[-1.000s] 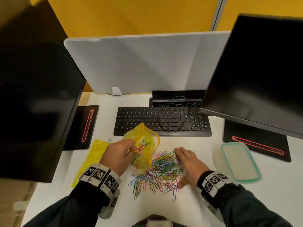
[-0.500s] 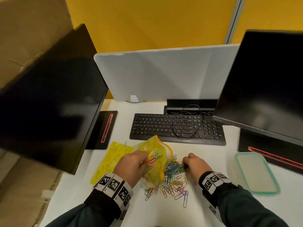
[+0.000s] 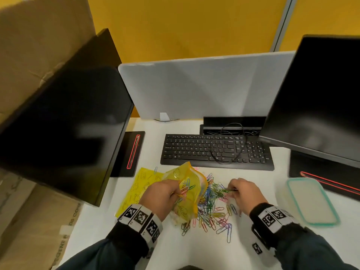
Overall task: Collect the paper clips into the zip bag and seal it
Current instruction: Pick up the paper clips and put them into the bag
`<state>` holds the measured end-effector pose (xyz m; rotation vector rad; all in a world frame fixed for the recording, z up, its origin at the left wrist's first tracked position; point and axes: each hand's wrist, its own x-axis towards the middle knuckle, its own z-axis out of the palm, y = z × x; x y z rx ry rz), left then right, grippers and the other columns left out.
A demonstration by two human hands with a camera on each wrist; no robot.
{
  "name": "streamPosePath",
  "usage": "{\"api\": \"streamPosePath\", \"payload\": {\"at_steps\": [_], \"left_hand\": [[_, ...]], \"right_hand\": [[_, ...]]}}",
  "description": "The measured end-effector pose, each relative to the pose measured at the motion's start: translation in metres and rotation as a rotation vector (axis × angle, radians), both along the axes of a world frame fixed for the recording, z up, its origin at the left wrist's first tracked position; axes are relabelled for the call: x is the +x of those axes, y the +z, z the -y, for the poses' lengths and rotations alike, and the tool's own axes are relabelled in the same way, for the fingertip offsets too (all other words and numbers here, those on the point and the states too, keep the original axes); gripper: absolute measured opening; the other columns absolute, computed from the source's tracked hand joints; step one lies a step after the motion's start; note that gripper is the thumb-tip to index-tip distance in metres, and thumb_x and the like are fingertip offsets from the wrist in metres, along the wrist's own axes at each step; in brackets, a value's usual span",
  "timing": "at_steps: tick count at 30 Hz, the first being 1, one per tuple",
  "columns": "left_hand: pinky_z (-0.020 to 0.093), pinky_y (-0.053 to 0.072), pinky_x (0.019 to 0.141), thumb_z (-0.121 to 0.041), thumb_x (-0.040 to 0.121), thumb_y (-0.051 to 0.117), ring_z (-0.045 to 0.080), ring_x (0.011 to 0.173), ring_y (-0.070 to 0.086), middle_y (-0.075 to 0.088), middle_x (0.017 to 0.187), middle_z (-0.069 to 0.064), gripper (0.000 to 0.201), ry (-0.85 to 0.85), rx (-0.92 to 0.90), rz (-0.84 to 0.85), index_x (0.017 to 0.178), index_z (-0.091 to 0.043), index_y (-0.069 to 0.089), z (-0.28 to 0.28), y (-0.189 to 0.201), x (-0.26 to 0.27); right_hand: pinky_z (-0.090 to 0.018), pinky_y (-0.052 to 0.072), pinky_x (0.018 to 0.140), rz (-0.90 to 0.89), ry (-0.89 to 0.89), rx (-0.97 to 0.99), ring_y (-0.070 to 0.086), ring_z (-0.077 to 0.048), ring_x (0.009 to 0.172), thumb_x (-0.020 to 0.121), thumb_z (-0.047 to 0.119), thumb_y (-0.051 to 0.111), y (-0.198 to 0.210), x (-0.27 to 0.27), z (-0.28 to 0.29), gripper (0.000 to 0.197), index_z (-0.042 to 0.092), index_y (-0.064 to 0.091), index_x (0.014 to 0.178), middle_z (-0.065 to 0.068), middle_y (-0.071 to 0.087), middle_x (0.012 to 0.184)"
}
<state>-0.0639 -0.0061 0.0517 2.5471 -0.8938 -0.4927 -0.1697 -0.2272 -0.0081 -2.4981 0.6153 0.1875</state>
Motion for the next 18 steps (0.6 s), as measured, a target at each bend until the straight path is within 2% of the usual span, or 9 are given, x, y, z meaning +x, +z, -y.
{"api": "streamPosePath", "payload": {"at_steps": [2,3,5,8,10,12,14,16,18], "left_hand": [[0.032,0.047,0.090,-0.014,0.084,0.057,0.020,0.106,0.060,0.066,0.116,0.001,0.011,-0.015,0.018,-0.003,0.090,-0.017,0.066,0.005,0.003,0.004],[0.033,0.048,0.090,-0.014,0.084,0.056,0.020,0.105,0.060,0.067,0.115,0.001,0.012,-0.025,0.029,-0.004,0.090,-0.018,0.066,0.008,0.004,0.005],[0.034,0.049,0.089,-0.014,0.083,0.055,0.021,0.105,0.060,0.068,0.114,0.001,0.014,-0.052,0.046,0.001,0.090,-0.020,0.066,0.013,0.006,0.009],[0.035,0.049,0.086,-0.012,0.081,0.056,0.024,0.103,0.062,0.070,0.110,0.002,0.016,-0.089,0.007,0.024,0.088,-0.021,0.068,0.021,0.009,0.013],[0.037,0.050,0.084,-0.011,0.080,0.057,0.026,0.101,0.063,0.071,0.107,0.003,0.017,-0.103,-0.037,0.028,0.087,-0.021,0.069,0.027,0.009,0.015],[0.038,0.051,0.080,-0.010,0.078,0.059,0.027,0.096,0.064,0.072,0.102,0.005,0.016,-0.098,-0.093,0.030,0.084,-0.021,0.069,0.029,0.008,0.016],[0.035,0.051,0.077,-0.010,0.077,0.062,0.027,0.093,0.064,0.072,0.100,0.004,0.012,-0.077,-0.145,0.035,0.081,-0.019,0.069,0.028,0.006,0.018],[0.027,0.048,0.077,-0.010,0.078,0.065,0.025,0.093,0.064,0.072,0.103,0.001,0.010,-0.037,-0.172,0.023,0.082,-0.018,0.070,0.024,0.005,0.023],[0.025,0.046,0.077,-0.012,0.078,0.066,0.024,0.094,0.064,0.071,0.106,0.001,0.009,0.004,-0.168,0.018,0.081,-0.018,0.071,0.018,0.004,0.029]], "right_hand": [[-0.014,0.034,0.061,0.126,-0.022,0.015,0.046,0.005,0.064,0.088,0.012,0.058,0.023,0.004,-0.005,0.010,0.012,0.065,0.096,0.004,0.053,0.085],[-0.015,0.035,0.062,0.187,-0.015,0.002,0.045,0.005,0.064,0.088,0.012,0.059,0.035,0.008,-0.007,0.010,0.012,0.065,0.096,0.003,0.055,0.086],[-0.021,0.037,0.067,0.252,0.061,-0.077,0.051,-0.004,0.073,0.089,0.013,0.057,0.058,0.016,-0.015,0.011,0.012,0.063,0.098,0.001,0.053,0.088],[-0.033,0.042,0.075,0.162,0.283,-0.268,0.053,-0.024,0.100,0.091,0.010,0.051,0.080,0.034,-0.031,0.017,0.013,0.058,0.106,-0.006,0.053,0.101],[-0.036,0.044,0.078,0.067,0.408,-0.371,0.051,-0.029,0.106,0.091,0.006,0.049,0.085,0.048,-0.043,0.021,0.011,0.056,0.110,-0.009,0.053,0.109],[-0.037,0.046,0.081,0.053,0.440,-0.353,0.054,-0.031,0.106,0.090,0.007,0.051,0.085,0.057,-0.051,0.023,0.011,0.055,0.112,-0.010,0.053,0.113],[-0.037,0.047,0.085,0.145,0.331,-0.189,0.058,-0.029,0.101,0.087,0.013,0.059,0.086,0.060,-0.048,0.029,0.013,0.056,0.115,-0.009,0.055,0.114],[-0.034,0.049,0.086,0.288,0.085,-0.009,0.058,-0.022,0.086,0.081,0.016,0.068,0.082,0.054,-0.036,0.034,0.013,0.060,0.114,-0.007,0.059,0.111],[-0.028,0.048,0.083,0.209,-0.085,0.055,0.055,-0.016,0.082,0.074,0.024,0.076,0.065,0.034,-0.023,0.049,0.014,0.057,0.118,-0.006,0.059,0.114]]}}
